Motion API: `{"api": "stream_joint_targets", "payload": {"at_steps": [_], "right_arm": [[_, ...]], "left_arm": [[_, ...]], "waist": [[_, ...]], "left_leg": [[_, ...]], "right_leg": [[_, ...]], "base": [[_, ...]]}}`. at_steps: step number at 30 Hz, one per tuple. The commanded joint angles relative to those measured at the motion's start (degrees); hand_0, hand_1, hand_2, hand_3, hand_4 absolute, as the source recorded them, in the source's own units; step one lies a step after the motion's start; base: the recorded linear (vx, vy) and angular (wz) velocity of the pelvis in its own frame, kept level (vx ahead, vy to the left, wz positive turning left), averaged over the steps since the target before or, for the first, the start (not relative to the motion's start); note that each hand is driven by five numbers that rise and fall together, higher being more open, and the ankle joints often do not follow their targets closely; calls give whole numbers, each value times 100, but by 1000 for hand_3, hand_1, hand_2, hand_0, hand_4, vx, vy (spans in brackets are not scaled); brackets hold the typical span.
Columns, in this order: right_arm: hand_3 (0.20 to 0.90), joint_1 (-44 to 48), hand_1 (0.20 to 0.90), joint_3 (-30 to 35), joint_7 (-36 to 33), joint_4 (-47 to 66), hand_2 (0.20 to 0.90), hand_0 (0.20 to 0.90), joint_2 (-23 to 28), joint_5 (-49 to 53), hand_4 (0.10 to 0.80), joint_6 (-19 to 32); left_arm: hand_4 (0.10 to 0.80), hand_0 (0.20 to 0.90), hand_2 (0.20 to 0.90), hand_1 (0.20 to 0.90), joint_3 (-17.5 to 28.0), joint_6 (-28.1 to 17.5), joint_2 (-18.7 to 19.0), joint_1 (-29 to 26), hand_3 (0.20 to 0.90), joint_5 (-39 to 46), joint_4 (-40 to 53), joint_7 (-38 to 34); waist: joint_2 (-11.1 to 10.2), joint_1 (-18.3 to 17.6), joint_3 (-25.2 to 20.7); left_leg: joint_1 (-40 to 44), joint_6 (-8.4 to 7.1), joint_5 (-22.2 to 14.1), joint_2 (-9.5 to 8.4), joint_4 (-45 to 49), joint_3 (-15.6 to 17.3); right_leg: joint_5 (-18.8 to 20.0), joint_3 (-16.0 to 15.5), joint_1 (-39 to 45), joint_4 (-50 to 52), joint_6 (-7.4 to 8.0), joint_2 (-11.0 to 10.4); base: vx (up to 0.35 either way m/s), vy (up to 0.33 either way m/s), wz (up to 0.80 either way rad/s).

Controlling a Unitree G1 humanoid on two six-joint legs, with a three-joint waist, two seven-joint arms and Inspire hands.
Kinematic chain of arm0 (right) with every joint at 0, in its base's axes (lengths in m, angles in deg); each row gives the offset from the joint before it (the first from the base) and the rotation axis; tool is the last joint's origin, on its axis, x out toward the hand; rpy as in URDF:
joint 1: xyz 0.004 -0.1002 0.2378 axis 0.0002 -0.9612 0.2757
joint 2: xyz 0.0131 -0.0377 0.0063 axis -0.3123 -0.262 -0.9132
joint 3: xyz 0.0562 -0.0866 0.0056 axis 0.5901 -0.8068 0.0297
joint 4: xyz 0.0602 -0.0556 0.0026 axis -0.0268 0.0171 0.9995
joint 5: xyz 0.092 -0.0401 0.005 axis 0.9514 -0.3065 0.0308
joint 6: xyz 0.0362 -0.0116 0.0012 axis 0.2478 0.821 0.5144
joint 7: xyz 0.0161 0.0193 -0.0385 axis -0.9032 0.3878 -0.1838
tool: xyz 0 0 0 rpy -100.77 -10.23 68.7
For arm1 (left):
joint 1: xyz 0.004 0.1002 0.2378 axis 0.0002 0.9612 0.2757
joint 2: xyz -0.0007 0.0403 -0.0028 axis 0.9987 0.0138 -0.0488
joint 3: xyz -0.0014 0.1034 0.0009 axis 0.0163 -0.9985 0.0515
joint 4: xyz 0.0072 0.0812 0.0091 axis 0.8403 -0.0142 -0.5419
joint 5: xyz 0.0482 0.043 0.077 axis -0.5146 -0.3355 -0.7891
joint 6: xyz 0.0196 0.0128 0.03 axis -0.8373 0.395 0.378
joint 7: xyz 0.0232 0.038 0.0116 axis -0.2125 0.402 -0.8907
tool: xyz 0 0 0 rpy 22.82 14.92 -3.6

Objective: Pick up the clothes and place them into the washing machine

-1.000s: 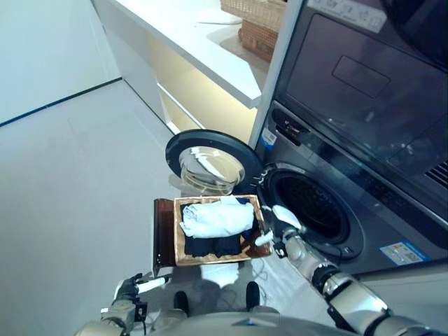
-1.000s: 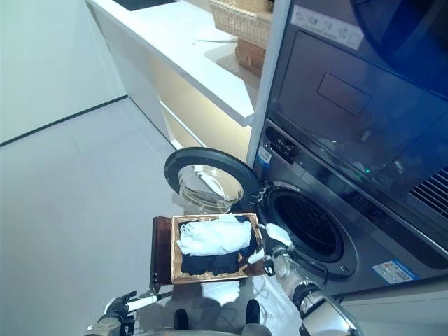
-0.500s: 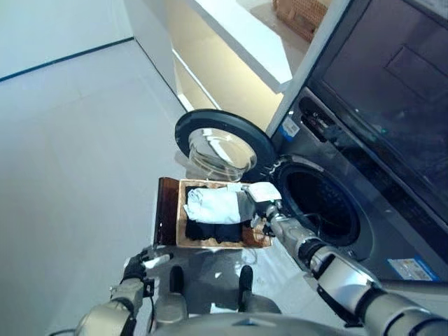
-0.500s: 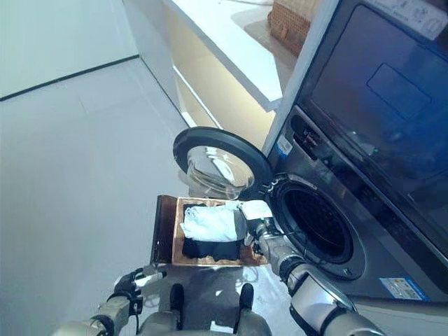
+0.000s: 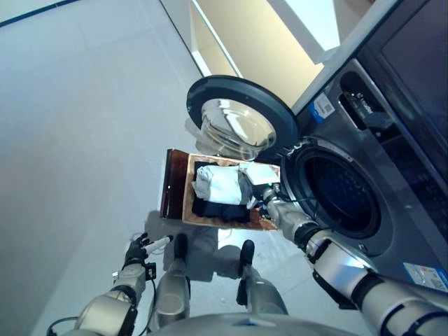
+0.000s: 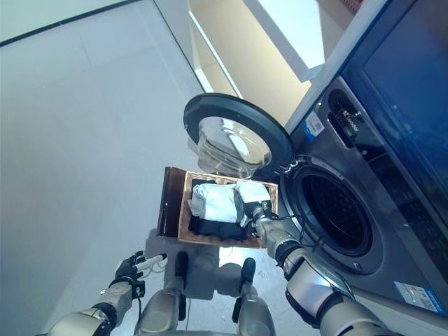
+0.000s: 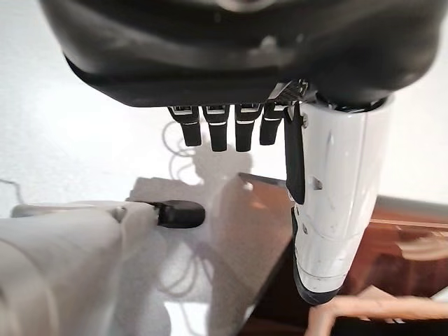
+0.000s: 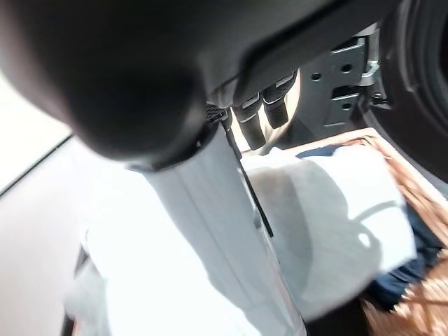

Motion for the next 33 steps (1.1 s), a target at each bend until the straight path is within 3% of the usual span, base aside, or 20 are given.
{"api": "stream_joint_targets", "payload": {"at_steps": [1,5,8,16,33], "right_arm": [[900,966,900,178,-497,-278,900,900,215,237,800,-53],[900,1288,900,186,-572,-264,900,900,344,437,800,-39],[900,1599,900,245,-670,-227,900,900,488,652,800,17],[900,1894,900,337,-789,-166,900,900,648,997,800,84],[900,1323,900,260,-594,5,900,900,-130,1370,800,322]], "left_arm": [[800,900,900,900,-301,-307,127,-227,900,143,9,-253],[800,900,900,900,-347,-387,173,-297,900,284,174,-279],[800,900,900,900,-389,-456,236,-398,900,389,304,-307],[800,900,900,900,-453,-511,251,-483,900,566,359,-344],[800,900,900,900,-575,-569,60,-645,900,613,456,-473]], "waist": [[155,245,-15],[204,263,206],[204,279,416],[216,194,403],[259,127,571]], "left_leg": [[-78,-122,-53,63,1,82],[-365,-110,-97,53,301,28],[-949,-95,-263,70,1019,-83],[-1612,-114,-285,41,1339,-257],[-1487,-101,-129,28,941,-234]], "right_leg": [[-532,404,-250,1000,195,-172],[-560,398,-485,1231,180,-177],[-677,363,-845,1685,140,-147],[-675,212,-1341,2013,150,-168],[-682,164,-1420,1892,122,-204]], "base": [[-30,40,2],[-72,21,5],[-83,-16,15],[-13,-8,17],[1,2,1]]}}
